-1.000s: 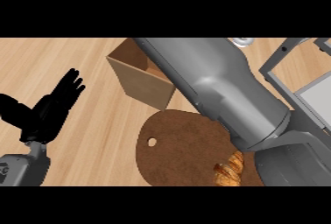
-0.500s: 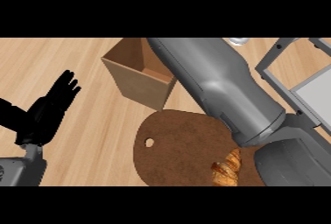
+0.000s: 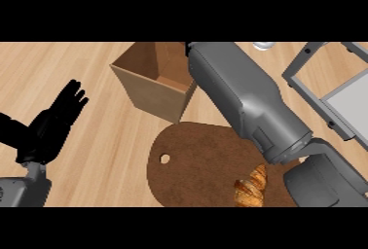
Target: Pick the sweet potato from the cutting board and place it in the cardboard box
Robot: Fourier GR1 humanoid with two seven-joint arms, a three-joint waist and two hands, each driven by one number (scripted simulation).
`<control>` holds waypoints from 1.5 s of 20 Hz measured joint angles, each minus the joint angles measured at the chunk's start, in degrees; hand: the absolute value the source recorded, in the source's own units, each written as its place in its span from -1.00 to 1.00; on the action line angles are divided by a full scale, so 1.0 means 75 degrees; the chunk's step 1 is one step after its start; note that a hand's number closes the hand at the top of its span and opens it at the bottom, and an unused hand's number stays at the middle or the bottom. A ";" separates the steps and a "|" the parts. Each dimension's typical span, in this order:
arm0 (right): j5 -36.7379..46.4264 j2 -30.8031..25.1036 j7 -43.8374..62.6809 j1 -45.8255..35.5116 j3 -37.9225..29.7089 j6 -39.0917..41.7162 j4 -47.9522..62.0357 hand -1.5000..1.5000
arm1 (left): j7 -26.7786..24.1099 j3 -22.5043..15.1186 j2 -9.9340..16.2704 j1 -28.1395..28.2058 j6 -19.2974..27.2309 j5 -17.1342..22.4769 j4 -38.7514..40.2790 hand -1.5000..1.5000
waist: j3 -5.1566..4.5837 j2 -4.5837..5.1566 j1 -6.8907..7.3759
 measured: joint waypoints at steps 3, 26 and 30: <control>-0.0288 0.0001 -0.0059 0.0333 -0.0089 -0.0229 -0.0068 -1.00 | 0.0007 -0.0028 -0.0063 0.0011 -0.0005 0.0008 -0.0049 0.00 | 0.0004 -0.0015 0.0033; 0.0837 0.0020 -0.0269 0.1227 -0.0317 -0.5612 -0.1354 -1.00 | -0.0065 0.0456 0.0076 0.0716 0.0065 0.0038 -0.0126 0.00 | 0.0015 -0.0332 -0.0733; 0.0933 0.0037 -0.0110 0.1714 -0.0189 -0.5856 -0.1950 -1.00 | -0.0047 0.0507 0.0086 0.0876 0.0077 0.0033 -0.0187 0.00 | 0.0017 -0.0398 -0.0882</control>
